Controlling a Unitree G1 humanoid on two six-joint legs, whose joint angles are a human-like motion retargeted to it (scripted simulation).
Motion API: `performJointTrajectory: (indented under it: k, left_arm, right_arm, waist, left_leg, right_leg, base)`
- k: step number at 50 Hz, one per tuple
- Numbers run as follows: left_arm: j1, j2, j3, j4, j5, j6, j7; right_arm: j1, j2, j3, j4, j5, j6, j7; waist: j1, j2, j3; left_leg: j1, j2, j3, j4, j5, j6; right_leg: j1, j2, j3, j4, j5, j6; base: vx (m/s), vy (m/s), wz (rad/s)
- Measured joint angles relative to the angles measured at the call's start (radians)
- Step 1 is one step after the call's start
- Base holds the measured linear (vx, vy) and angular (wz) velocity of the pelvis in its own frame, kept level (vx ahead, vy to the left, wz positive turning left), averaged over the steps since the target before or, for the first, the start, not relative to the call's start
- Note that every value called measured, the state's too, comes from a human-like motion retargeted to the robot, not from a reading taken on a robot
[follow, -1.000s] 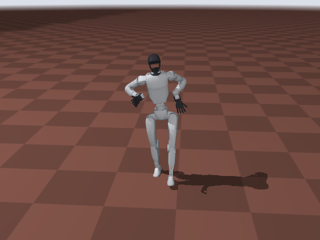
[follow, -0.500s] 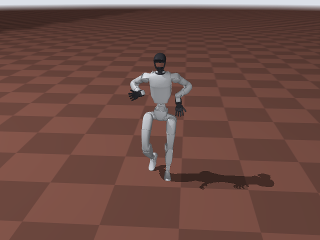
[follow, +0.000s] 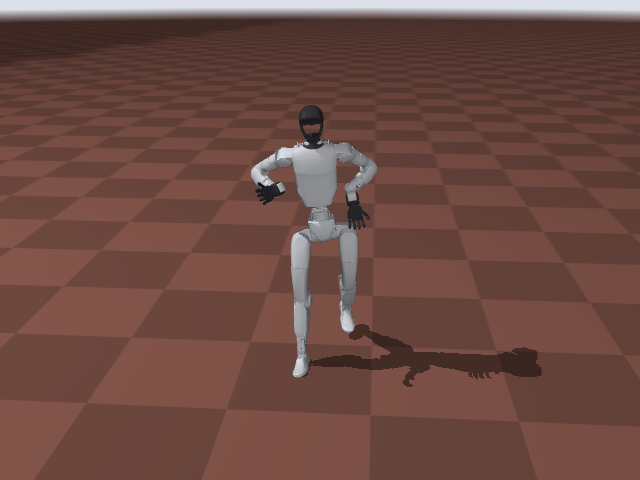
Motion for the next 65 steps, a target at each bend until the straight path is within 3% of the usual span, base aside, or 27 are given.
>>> performJointTrajectory:
  k: [3,6,10,13,17,20,23,27,30,32,34,35,37,38,40,42,45,49,55,60,65]
  left_arm:
    - [-0.001,0.013,0.000,0.004,0.000,0.012,0.002]
    - [0.002,0.016,0.010,-0.001,0.000,0.010,0.012]
    - [0.018,0.014,0.032,-0.013,0.000,-0.007,0.007]
    - [0.023,0.014,0.052,-0.014,0.000,-0.016,0.005]
    - [0.022,0.004,0.076,-0.013,0.000,-0.037,0.026]
    - [0.011,0.011,0.083,-0.010,0.000,-0.030,0.015]
    - [0.003,0.013,0.081,-0.010,0.000,-0.028,0.010]
    - [-0.012,0.007,0.069,-0.008,0.000,-0.020,-0.004]
    - [-0.009,-0.002,0.048,-0.017,0.000,-0.019,-0.036]
    - [-0.001,-0.004,0.028,-0.030,0.000,-0.005,-0.076]
    - [0.005,0.001,0.017,-0.049,0.000,0.030,-0.111]
    - [0.007,0.005,0.015,-0.059,0.000,0.051,-0.122]
    - [0.011,0.013,0.008,-0.076,0.000,0.097,-0.129]
    - [0.014,0.015,0.010,-0.074,0.000,0.067,-0.096]
    - [-0.002,0.028,0.012,-0.062,0.000,0.050,-0.052]
    - [-0.009,0.016,0.010,-0.053,0.000,0.038,-0.001]
    - [0.002,0.007,0.013,-0.049,0.000,0.038,0.020]
    - [0.017,-0.018,0.031,-0.037,0.000,0.007,0.029]
    - [0.031,-0.049,0.083,-0.013,0.000,-0.118,0.160]
    - [0.008,-0.027,0.102,0.026,0.001,-0.192,0.255]
    - [-0.002,-0.015,0.098,0.028,0.002,-0.190,0.242]
  right_arm:
    - [-0.002,-0.010,-0.004,-0.005,-0.031,0.018,-0.017]
    - [-0.013,-0.022,0.004,-0.009,-0.070,0.045,-0.050]
    - [-0.028,-0.015,0.033,-0.003,-0.109,0.058,-0.079]
    - [-0.041,-0.010,0.033,0.007,-0.164,0.087,-0.092]
    - [-0.051,-0.009,0.012,0.002,-0.261,0.142,-0.140]
    - [-0.052,-0.017,0.001,-0.018,-0.306,0.171,-0.165]
    - [-0.051,-0.023,-0.008,-0.035,-0.330,0.194,-0.190]
    - [-0.053,-0.027,-0.002,-0.043,-0.356,0.209,-0.215]
    - [-0.047,-0.008,0.046,-0.010,-0.288,0.112,-0.189]
    - [-0.046,0.028,0.114,0.044,-0.107,-0.035,-0.087]
    - [-0.048,0.078,0.166,0.090,0.238,-0.122,0.166]
    - [-0.045,0.104,0.174,0.104,0.465,-0.121,0.350]
    - [-0.009,0.131,0.128,0.131,0.805,-0.036,0.676]
    - [0.000,0.120,0.095,0.154,0.789,-0.076,0.674]
    - [0.007,0.088,0.017,0.181,0.601,-0.092,0.598]
    - [0.020,0.073,-0.052,0.141,0.290,-0.024,0.338]
    - [0.040,0.060,-0.086,0.091,0.145,0.026,0.193]
    - [0.056,0.041,-0.086,0.037,0.072,0.045,0.097]
    - [0.026,0.004,-0.063,-0.005,-0.028,0.154,-0.021]
    - [-0.028,0.000,-0.017,-0.028,-0.097,0.222,-0.110]
    - [-0.030,-0.003,-0.024,-0.046,-0.117,0.228,-0.120]
  waist:
    - [0.021,-0.027,-0.035]
    - [0.066,-0.047,-0.052]
    - [0.151,-0.068,-0.053]
    - [0.210,-0.061,-0.051]
    - [0.286,-0.007,-0.017]
    - [0.316,0.056,0.021]
    - [0.316,0.077,0.029]
    - [0.298,0.077,0.005]
    - [0.279,0.079,-0.034]
    - [0.265,0.089,-0.074]
    - [0.247,0.093,-0.116]
    - [0.235,0.092,-0.133]
    - [0.207,0.097,-0.136]
    - [0.191,0.105,-0.133]
    - [0.158,0.116,-0.120]
    - [0.129,0.126,-0.100]
    - [0.096,0.140,-0.079]
    - [0.060,0.126,-0.047]
    - [0.010,0.038,0.052]
    - [0.037,0.055,0.092]
    - [0.058,0.049,0.068]
  left_leg:
    - [-0.239,0.006,0.062,0.367,0.049,0.063]
    - [-0.435,0.004,0.114,0.564,-0.008,0.118]
    - [-0.611,-0.027,0.124,0.541,-0.103,0.128]
    - [-0.667,-0.029,0.131,0.305,-0.095,0.121]
    - [-0.594,0.006,0.227,-0.204,0.002,0.066]
    - [-0.534,0.037,0.340,-0.466,0.048,-0.055]
    - [-0.520,0.027,0.426,-0.542,0.045,-0.146]
    - [-0.475,0.010,0.432,-0.544,0.046,-0.148]
    - [-0.407,0.020,0.390,-0.544,0.033,-0.108]
    - [-0.367,0.051,0.357,-0.544,0.008,-0.084]
    - [-0.346,0.096,0.323,-0.544,-0.012,-0.081]
    - [-0.338,0.115,0.306,-0.544,-0.021,-0.085]
    - [-0.306,0.117,0.270,-0.523,-0.054,-0.086]
    - [-0.287,0.110,0.251,-0.508,-0.074,-0.087]
    - [-0.259,0.105,0.214,-0.479,-0.103,-0.094]
    - [-0.239,0.098,0.170,-0.451,-0.125,-0.094]
    - [-0.205,0.091,0.103,-0.420,-0.155,-0.086]
    - [-0.159,0.052,-0.007,-0.393,-0.187,-0.076]
    - [-0.018,-0.049,-0.194,-0.380,-0.231,-0.081]
    - [0.079,0.042,-0.271,-0.380,-0.261,-0.118]
    - [0.118,0.000,-0.376,-0.353,-0.205,-0.074]
  right_leg:
    - [0.020,-0.023,-0.007,0.030,-0.065,-0.008]
    - [0.030,-0.027,0.001,0.046,-0.100,0.010]
    - [0.041,0.006,0.041,0.064,-0.134,0.030]
    - [0.052,0.044,0.070,0.077,-0.163,0.030]
    - [0.124,0.111,0.112,0.091,-0.217,0.029]
    - [0.228,0.184,0.133,0.085,-0.259,0.016]
    - [0.306,0.221,0.141,0.084,-0.284,0.001]
    - [0.366,0.250,0.160,0.121,-0.260,-0.014]
    - [0.374,0.274,0.190,0.223,-0.157,-0.004]
    - [0.309,0.303,0.206,0.391,-0.044,0.019]
    - [0.180,0.341,0.196,0.616,0.058,0.030]
    - [0.108,0.354,0.182,0.731,0.096,0.030]
    - [-0.001,0.331,0.169,0.917,0.099,0.028]
    - [-0.044,0.307,0.165,0.989,0.078,0.022]
    - [-0.128,0.245,0.122,1.092,0.012,-0.052]
    - [-0.194,0.178,0.077,1.123,-0.054,-0.135]
    - [-0.257,0.123,0.036,1.051,-0.112,-0.203]
    - [-0.265,0.108,0.043,0.732,-0.099,-0.157]
    - [-0.127,0.066,0.127,0.052,0.053,0.030]
    - [-0.117,0.185,0.214,-0.006,0.038,0.030]
    - [-0.034,0.119,0.209,-0.006,0.087,0.030]
  base:
    - [0.64,-0.26,0.22]
    - [0.58,-0.22,-0.11]
    - [0.52,-0.23,-0.60]
    - [0.52,-0.15,-0.71]
    - [0.61,0.02,-0.84]
    - [0.68,0.02,-0.62]
    - [0.69,0.00,-0.15]
    - [0.72,0.02,0.08]
    - [0.78,0.04,0.14]
    - [0.76,0.01,0.11]
    - [0.70,-0.10,0.17]
    - [0.67,-0.03,0.36]
    - [0.65,0.18,0.62]
    - [0.61,0.28,0.84]
    - [0.56,0.19,1.00]
    - [0.51,0.11,1.17]
    - [0.48,0.07,1.28]
    - [0.46,-0.01,1.55]
    - [0.52,-0.14,1.70]
    - [0.58,-0.34,1.00]
    - [0.58,-0.04,1.11]
